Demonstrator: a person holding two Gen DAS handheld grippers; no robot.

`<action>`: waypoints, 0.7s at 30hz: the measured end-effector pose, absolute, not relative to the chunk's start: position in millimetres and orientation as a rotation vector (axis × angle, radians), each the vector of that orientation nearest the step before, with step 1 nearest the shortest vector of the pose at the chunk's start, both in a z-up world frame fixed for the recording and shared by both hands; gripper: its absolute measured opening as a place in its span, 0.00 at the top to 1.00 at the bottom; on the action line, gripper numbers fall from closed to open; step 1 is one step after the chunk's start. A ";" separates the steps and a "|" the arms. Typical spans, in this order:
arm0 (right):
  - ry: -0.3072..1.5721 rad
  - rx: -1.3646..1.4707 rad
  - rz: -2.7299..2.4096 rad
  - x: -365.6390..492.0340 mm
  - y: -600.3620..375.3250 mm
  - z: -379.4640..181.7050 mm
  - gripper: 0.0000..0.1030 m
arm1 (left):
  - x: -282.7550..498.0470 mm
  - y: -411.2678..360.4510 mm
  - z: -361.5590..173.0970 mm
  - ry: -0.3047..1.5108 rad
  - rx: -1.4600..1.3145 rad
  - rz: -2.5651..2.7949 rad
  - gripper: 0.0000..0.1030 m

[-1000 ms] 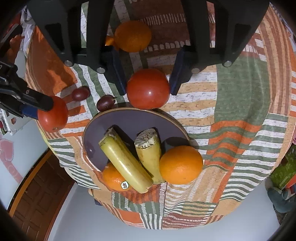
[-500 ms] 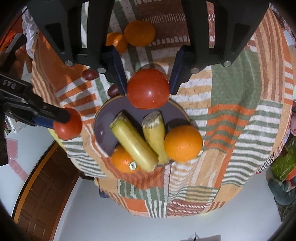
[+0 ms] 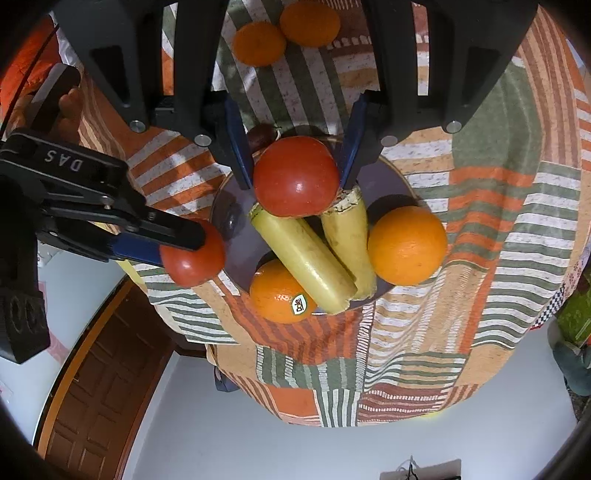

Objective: Organize fruits
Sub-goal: 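Lower both held tomatoes onto the plate and open both grippers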

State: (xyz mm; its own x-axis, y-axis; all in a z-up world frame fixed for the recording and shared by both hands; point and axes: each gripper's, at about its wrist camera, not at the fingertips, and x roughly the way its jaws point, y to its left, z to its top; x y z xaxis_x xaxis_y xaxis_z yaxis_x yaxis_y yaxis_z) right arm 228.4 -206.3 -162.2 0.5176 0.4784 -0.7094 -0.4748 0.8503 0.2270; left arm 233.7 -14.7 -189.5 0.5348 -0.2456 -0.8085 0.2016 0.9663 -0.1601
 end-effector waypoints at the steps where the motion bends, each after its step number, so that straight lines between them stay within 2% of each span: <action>1: 0.859 0.005 0.572 231.8 -205.3 -165.1 0.55 | 235.7 -14.9 -191.4 0.976 -0.050 -0.268 0.55; 21: 0.897 -0.036 0.572 255.3 -189.4 -189.3 0.54 | 253.7 -15.3 -211.9 1.025 -0.075 -0.268 0.54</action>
